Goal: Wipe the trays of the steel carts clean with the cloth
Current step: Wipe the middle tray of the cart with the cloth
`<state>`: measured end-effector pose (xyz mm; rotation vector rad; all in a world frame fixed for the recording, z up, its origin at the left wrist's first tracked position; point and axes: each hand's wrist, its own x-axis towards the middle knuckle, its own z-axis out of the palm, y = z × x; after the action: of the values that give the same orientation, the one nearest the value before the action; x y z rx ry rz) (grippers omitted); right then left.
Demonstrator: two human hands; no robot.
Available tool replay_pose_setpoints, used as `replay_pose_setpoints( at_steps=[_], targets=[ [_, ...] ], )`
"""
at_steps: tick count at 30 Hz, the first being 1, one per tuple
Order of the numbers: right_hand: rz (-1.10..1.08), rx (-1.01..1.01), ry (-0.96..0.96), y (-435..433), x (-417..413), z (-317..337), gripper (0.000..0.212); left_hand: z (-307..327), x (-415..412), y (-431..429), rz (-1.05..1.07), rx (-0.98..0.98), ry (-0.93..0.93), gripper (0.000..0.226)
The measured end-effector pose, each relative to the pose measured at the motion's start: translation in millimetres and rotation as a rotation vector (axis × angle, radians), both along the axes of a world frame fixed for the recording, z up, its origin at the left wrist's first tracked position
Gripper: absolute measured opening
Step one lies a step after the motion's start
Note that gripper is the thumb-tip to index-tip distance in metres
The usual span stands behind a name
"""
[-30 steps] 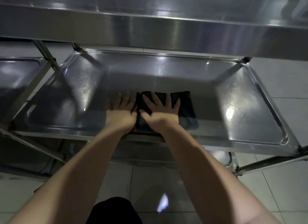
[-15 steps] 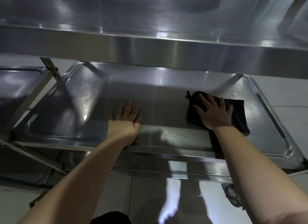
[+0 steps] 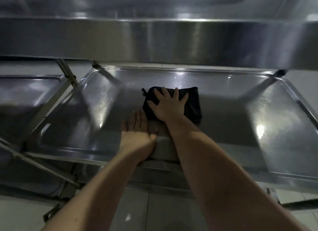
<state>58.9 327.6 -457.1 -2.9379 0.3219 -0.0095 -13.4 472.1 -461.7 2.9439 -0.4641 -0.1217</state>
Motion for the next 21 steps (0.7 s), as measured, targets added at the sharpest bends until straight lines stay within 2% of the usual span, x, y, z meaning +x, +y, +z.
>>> replay_pose_setpoints(
  at_steps=[4, 11, 17, 21],
  targets=[
    [-0.008, -0.022, 0.004, -41, -8, 1, 0.068, 2, -1, -1, -0.029, -0.003, -0.008, 0.073],
    [-0.249, -0.032, 0.049, -159, -43, 0, 0.068, -6, -12, -5, -0.109, 0.003, -0.15, 0.063],
    [-0.268, -0.037, 0.058, -130, -23, -2, 0.068, -3, -14, -7, -0.11, 0.053, -0.114, 0.062],
    [-0.108, -0.036, 0.023, -59, 21, -2, 0.068, -2, -15, -7, -0.104, 0.065, -0.114, 0.065]
  ],
)
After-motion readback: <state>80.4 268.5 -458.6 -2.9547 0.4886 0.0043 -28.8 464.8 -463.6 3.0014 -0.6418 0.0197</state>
